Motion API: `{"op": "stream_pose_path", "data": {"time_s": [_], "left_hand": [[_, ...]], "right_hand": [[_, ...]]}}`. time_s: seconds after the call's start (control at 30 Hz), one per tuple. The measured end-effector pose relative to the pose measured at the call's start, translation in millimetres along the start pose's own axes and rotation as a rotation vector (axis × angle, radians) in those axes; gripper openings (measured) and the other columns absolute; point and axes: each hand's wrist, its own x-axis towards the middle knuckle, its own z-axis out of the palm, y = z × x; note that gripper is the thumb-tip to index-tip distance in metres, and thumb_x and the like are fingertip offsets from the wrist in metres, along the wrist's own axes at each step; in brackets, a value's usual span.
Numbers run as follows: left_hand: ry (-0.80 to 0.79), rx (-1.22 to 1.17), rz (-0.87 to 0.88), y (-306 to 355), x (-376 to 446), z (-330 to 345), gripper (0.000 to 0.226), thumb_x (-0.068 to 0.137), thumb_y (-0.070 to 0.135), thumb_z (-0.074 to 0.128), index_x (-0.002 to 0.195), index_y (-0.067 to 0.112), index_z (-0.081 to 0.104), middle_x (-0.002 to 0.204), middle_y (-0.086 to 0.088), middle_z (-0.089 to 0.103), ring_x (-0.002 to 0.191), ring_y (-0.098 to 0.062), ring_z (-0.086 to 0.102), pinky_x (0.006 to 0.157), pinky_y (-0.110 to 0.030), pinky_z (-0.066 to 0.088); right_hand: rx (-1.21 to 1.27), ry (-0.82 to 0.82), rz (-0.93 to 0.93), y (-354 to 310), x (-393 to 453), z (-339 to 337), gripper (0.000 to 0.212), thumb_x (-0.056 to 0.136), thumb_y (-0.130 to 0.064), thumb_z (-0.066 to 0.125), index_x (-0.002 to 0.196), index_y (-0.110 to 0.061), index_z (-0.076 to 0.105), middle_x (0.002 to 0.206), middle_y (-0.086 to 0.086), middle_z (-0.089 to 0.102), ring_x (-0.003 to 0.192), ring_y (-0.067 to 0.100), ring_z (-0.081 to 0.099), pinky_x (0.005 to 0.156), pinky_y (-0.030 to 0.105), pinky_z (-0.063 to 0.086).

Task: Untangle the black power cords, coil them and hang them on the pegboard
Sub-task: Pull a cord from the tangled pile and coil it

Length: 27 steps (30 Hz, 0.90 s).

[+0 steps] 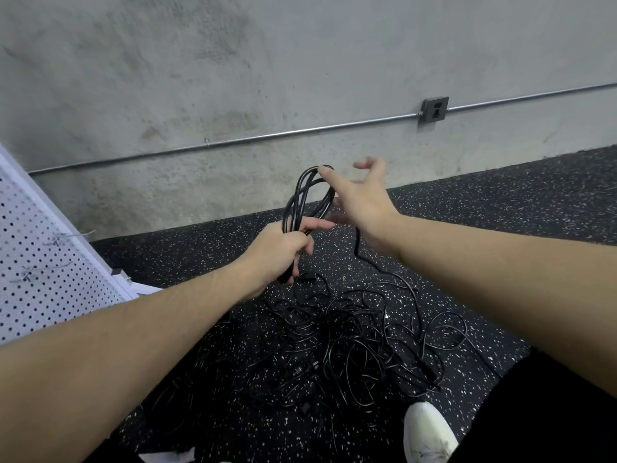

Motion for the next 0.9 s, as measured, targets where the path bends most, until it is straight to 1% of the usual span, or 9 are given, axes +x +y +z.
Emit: {"op": "stream_pose_path", "data": {"time_s": [0.1,0.23,0.33,0.47,0.57,0.67,0.77,0.83,0.9], "left_hand": [[-0.022,0.026,-0.021,-4,-3,-1,0.035,0.096,0.003,0.047,0.103,0.02,0.077,0.072,0.013,0.064,0.046,-0.013,0.045,0.044,-0.027,0.04],[-0.075,-0.035,-0.055,-12,-6,-5,0.03,0.098,0.002,0.047,0.093,0.015,0.073,0.077,0.006,0.065,0.046,-0.011,0.044,0.043,-0.025,0.039],[-0.094,-0.121,-0.067,-11,-5,-4,0.033,0.096,0.0,0.045,0.088,0.016,0.072,0.079,0.003,0.065,0.048,-0.01,0.044,0.044,-0.025,0.037],[-0.095,-0.188,-0.112,-9,-4,-2,0.033,0.093,-0.003,0.04,0.086,0.013,0.068,0.064,0.003,0.062,0.05,-0.011,0.044,0.048,-0.024,0.031],[-0.095,-0.298,-0.15,-9,-2,-2,0.043,0.089,-0.004,0.04,0.064,0.019,0.066,0.091,-0.009,0.067,0.057,-0.012,0.05,0.049,-0.024,0.036],[-0.092,-0.355,-0.129,-12,3,2,0.041,0.081,-0.006,0.043,0.052,0.019,0.059,0.105,-0.005,0.076,0.082,-0.018,0.061,0.075,-0.033,0.047],[-0.152,-0.383,-0.143,-11,4,5,0.02,0.063,0.003,0.049,0.053,0.018,0.059,0.114,-0.006,0.076,0.118,-0.027,0.062,0.104,-0.043,0.037],[-0.216,-0.473,-0.177,-5,1,6,0.019,0.063,0.0,0.046,0.061,0.012,0.061,0.111,-0.017,0.075,0.119,-0.035,0.065,0.11,-0.04,0.039],[-0.271,-0.544,-0.201,1,-3,5,0.034,0.073,-0.008,0.034,0.071,0.005,0.066,0.098,-0.021,0.073,0.104,-0.036,0.073,0.107,-0.04,0.049]], "right_hand": [[0.115,-0.198,0.28,-2,-3,-2,0.042,0.098,-0.043,0.064,0.123,-0.011,0.053,0.101,0.011,0.07,0.074,0.02,0.066,0.069,0.039,0.064],[0.143,-0.225,0.271,-4,0,-1,0.023,0.103,-0.033,0.057,0.112,-0.013,0.064,0.07,-0.004,0.069,0.075,0.013,0.066,0.077,0.03,0.057],[0.182,-0.172,0.274,-5,0,6,0.021,0.104,-0.032,0.054,0.105,-0.012,0.062,0.057,-0.005,0.054,0.06,0.013,0.056,0.076,0.034,0.057],[0.242,-0.17,0.314,-9,-3,14,0.028,0.107,-0.034,0.045,0.086,-0.016,0.045,0.051,-0.004,0.04,0.049,0.013,0.041,0.052,0.029,0.051],[0.381,-0.212,0.294,-16,-8,16,0.032,0.108,-0.032,0.042,0.08,-0.019,0.036,0.047,-0.006,0.029,0.045,0.012,0.028,0.044,0.024,0.033],[0.42,-0.203,0.253,-24,-10,18,0.036,0.107,-0.031,0.044,0.075,-0.023,0.031,0.048,-0.009,0.021,0.043,0.008,0.017,0.039,0.02,0.014],[0.459,-0.217,0.279,-25,-10,17,0.038,0.106,-0.032,0.045,0.072,-0.025,0.03,0.049,-0.009,0.018,0.04,0.007,0.013,0.035,0.019,0.01],[0.486,-0.237,0.3,-25,-9,14,0.039,0.106,-0.033,0.044,0.07,-0.025,0.031,0.049,-0.01,0.017,0.039,0.006,0.012,0.034,0.019,0.009],[0.51,-0.265,0.313,-25,-7,11,0.039,0.106,-0.033,0.043,0.069,-0.024,0.032,0.05,-0.01,0.016,0.041,0.006,0.011,0.034,0.019,0.008]]}}
